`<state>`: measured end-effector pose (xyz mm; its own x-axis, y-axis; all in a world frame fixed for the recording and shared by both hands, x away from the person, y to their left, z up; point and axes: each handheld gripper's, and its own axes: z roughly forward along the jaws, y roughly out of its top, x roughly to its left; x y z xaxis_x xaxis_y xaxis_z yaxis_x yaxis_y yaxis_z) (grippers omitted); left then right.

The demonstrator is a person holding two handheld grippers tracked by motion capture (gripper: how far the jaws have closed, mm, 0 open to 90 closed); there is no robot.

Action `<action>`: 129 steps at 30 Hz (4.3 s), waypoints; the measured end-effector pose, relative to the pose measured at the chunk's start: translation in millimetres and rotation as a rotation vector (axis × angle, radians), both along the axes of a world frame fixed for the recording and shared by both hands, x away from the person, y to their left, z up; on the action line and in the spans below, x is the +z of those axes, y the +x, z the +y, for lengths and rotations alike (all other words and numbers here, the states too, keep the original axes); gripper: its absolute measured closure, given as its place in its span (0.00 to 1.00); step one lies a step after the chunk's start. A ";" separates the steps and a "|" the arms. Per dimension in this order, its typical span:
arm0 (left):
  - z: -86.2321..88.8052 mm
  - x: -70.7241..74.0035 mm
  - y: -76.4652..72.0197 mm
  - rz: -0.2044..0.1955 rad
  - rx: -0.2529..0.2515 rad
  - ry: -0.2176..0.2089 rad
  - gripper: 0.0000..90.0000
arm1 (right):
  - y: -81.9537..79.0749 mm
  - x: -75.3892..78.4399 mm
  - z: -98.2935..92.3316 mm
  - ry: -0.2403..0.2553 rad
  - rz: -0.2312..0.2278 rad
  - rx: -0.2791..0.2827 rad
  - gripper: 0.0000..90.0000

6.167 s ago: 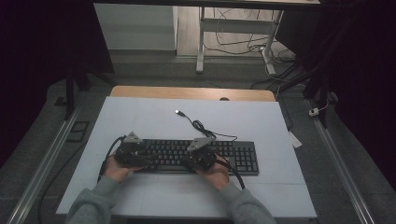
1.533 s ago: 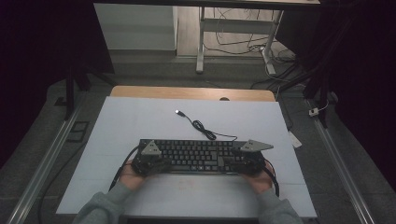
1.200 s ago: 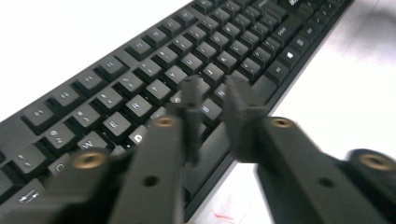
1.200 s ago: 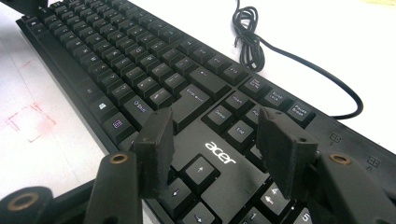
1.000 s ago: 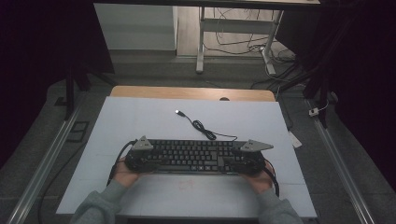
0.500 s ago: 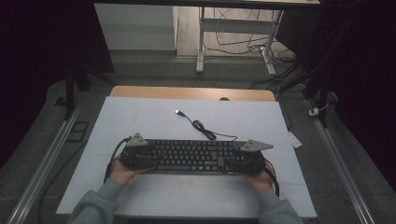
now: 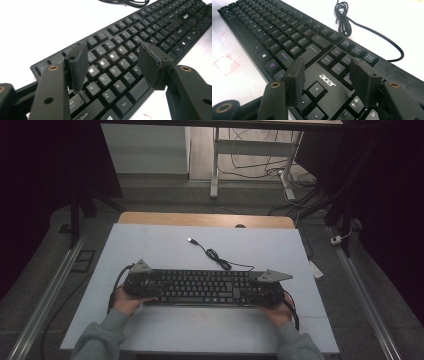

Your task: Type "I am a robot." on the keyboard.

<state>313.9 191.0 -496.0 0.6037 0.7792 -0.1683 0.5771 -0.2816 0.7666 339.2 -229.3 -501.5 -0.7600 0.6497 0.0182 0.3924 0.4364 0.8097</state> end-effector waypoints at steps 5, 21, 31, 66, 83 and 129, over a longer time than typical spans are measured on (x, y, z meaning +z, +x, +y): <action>6.0 -1.7 2.7 0.006 0.021 -0.001 0.46 | 0.1 -0.6 0.4 0.000 0.001 0.000 0.52; 11.8 -12.0 5.9 0.036 0.012 0.044 0.57 | 0.6 -2.5 1.0 -0.009 0.009 -0.002 0.52; 10.7 -16.5 4.8 0.061 -0.033 0.085 0.81 | 1.0 -3.3 0.9 -0.013 0.007 -0.005 0.52; 4.0 -22.8 3.8 0.031 -0.035 0.142 0.99 | 1.9 -5.2 1.6 -0.027 0.019 0.001 0.50; 17.7 -16.0 2.6 0.011 0.024 0.027 0.57 | 1.3 -4.5 0.3 -0.014 0.010 0.023 0.48; -21.2 5.1 -9.6 -0.015 -0.156 -0.016 0.43 | -7.4 -3.8 -7.2 0.000 -0.033 0.027 0.46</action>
